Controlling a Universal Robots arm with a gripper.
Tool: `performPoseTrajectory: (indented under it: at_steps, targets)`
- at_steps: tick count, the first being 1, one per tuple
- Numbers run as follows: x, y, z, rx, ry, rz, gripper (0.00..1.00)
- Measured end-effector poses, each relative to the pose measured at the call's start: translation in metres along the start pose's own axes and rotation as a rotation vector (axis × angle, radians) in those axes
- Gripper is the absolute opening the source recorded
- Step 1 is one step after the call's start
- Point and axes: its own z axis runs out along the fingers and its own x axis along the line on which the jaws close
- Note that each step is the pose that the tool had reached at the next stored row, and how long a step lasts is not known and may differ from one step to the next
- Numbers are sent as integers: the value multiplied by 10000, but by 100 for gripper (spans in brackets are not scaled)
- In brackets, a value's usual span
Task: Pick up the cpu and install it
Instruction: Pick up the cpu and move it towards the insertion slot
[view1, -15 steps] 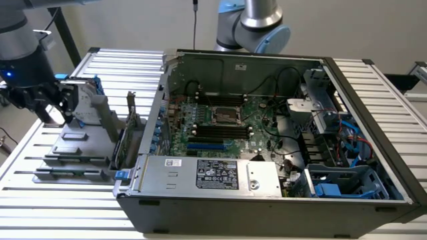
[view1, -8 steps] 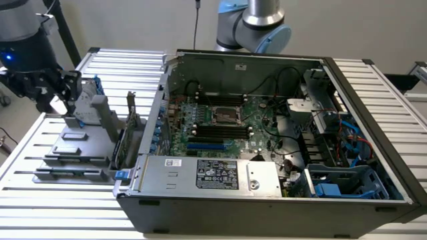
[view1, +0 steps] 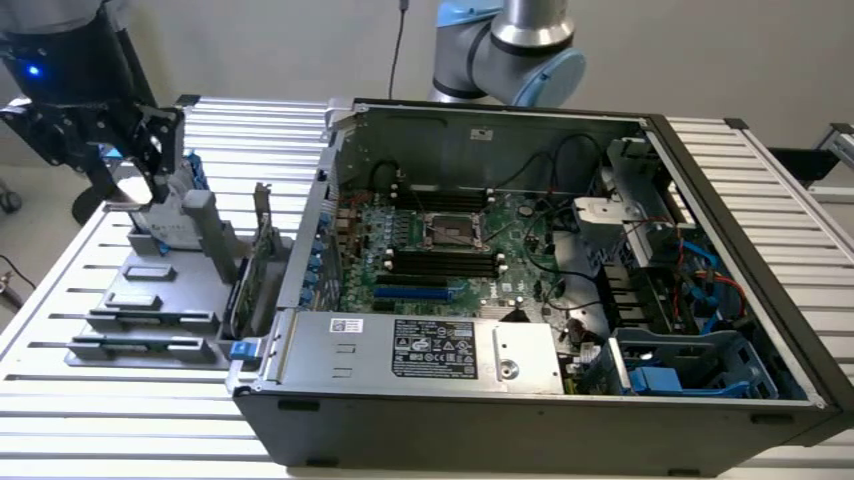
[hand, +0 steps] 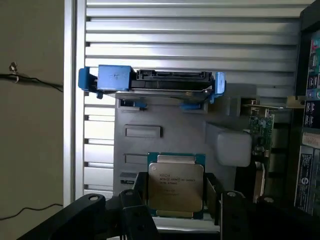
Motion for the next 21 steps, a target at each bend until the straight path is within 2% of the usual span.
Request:
performPoseTrajectory:
  at_steps: [17,21]
  targets:
    - [-717,-4,-817,-86,68,-5,55]
    - [-892,-7,-926,-91,87,-5,55]
